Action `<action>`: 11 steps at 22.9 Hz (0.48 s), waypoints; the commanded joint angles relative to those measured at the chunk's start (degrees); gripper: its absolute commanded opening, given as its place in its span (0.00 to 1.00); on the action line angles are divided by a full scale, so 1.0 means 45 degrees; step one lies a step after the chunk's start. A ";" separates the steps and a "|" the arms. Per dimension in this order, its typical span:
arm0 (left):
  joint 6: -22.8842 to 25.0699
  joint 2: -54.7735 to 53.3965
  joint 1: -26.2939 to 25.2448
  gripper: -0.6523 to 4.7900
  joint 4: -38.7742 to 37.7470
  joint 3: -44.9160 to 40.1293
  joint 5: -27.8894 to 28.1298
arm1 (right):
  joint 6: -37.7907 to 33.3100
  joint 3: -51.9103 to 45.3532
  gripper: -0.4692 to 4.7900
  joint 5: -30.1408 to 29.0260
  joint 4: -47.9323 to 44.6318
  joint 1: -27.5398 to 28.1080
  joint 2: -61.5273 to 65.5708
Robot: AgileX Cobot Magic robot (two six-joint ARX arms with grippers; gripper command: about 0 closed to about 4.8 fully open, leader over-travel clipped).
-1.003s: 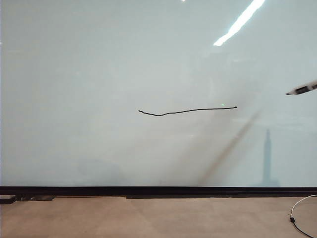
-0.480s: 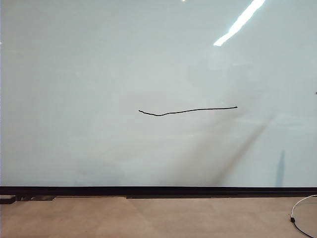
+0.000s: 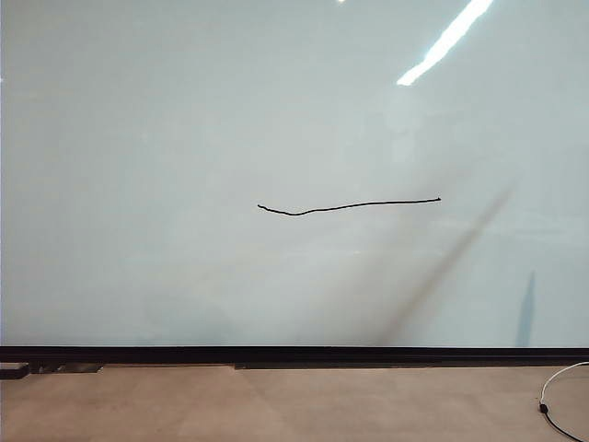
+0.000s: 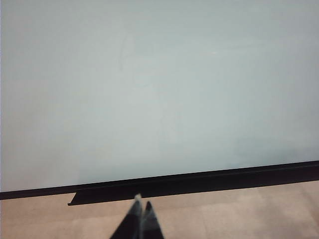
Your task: Pick up the pen on the shelf to the right of the whiteboard and draw a straight line.
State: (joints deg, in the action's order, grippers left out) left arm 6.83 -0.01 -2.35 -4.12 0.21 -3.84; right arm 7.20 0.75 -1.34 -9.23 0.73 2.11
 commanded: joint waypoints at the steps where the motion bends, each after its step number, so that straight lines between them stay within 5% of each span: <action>1: 0.0019 0.0000 -0.0005 0.11 0.0083 0.0049 -0.0010 | -0.0160 -0.0160 0.08 0.0243 0.0869 0.0015 -0.0491; 11: 0.0010 0.0000 0.0000 0.11 -0.0010 0.0044 -0.0049 | 0.0335 -0.0165 0.08 0.1044 0.1044 0.0058 -0.0457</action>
State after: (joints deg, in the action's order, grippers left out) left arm 6.83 -0.01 -2.37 -4.27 0.21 -3.90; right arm 7.86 0.43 0.95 -3.68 0.99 0.03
